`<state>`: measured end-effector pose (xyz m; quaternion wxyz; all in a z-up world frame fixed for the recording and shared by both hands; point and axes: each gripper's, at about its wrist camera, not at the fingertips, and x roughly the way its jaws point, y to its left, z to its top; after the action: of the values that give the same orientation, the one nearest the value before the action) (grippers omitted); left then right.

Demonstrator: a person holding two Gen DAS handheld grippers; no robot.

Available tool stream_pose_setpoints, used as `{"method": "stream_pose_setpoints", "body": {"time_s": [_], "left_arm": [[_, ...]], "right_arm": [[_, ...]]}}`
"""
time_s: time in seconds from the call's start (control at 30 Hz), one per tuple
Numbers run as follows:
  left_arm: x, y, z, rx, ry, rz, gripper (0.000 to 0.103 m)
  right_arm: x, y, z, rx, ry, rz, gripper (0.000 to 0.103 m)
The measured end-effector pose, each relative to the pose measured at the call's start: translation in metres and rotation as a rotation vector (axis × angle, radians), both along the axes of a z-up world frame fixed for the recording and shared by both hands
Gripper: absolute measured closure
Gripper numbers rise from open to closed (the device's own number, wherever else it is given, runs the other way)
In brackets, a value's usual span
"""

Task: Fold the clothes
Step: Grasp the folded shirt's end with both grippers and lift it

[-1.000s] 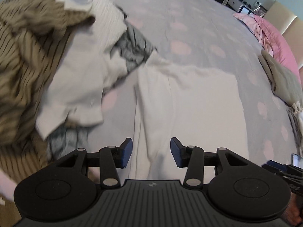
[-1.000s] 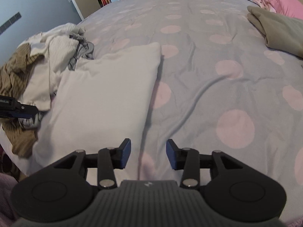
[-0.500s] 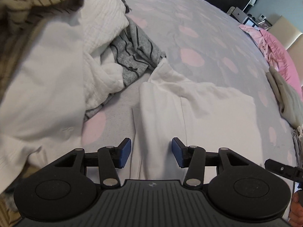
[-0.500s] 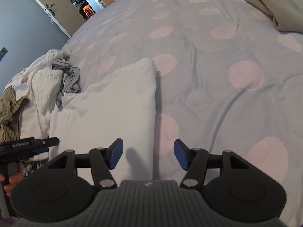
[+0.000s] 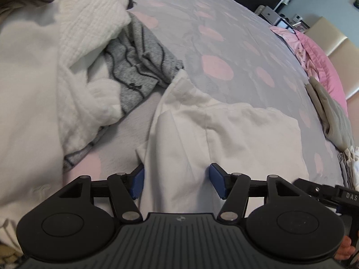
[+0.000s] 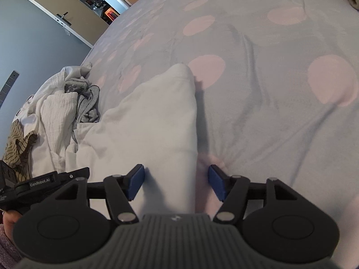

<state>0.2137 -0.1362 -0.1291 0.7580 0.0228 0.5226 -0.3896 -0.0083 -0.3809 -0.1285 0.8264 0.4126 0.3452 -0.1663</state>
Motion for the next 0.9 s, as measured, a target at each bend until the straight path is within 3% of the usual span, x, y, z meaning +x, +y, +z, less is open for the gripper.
{"method": "stream_pose_setpoints", "body": {"time_s": [0.1, 0.17, 0.37, 0.53, 0.9], "left_arm": [[-0.001, -0.006, 0.000, -0.011, -0.007, -0.014, 0.056], [-0.004, -0.010, 0.001, -0.019, -0.018, -0.030, 0.069], [-0.010, -0.016, 0.003, -0.029, -0.027, -0.042, 0.087], [-0.022, -0.014, 0.020, -0.068, -0.082, -0.033, 0.091], [-0.058, -0.006, 0.080, -0.213, -0.197, -0.026, 0.093]], "right_arm": [[0.009, 0.001, -0.002, -0.008, -0.009, 0.006, 0.036], [0.014, 0.003, -0.003, -0.019, -0.014, 0.006, 0.039], [0.014, 0.000, -0.004, 0.000, -0.027, -0.034, 0.073], [0.008, 0.004, 0.004, -0.019, -0.053, -0.046, 0.088], [-0.021, 0.017, 0.057, -0.102, -0.198, -0.064, 0.090]]}}
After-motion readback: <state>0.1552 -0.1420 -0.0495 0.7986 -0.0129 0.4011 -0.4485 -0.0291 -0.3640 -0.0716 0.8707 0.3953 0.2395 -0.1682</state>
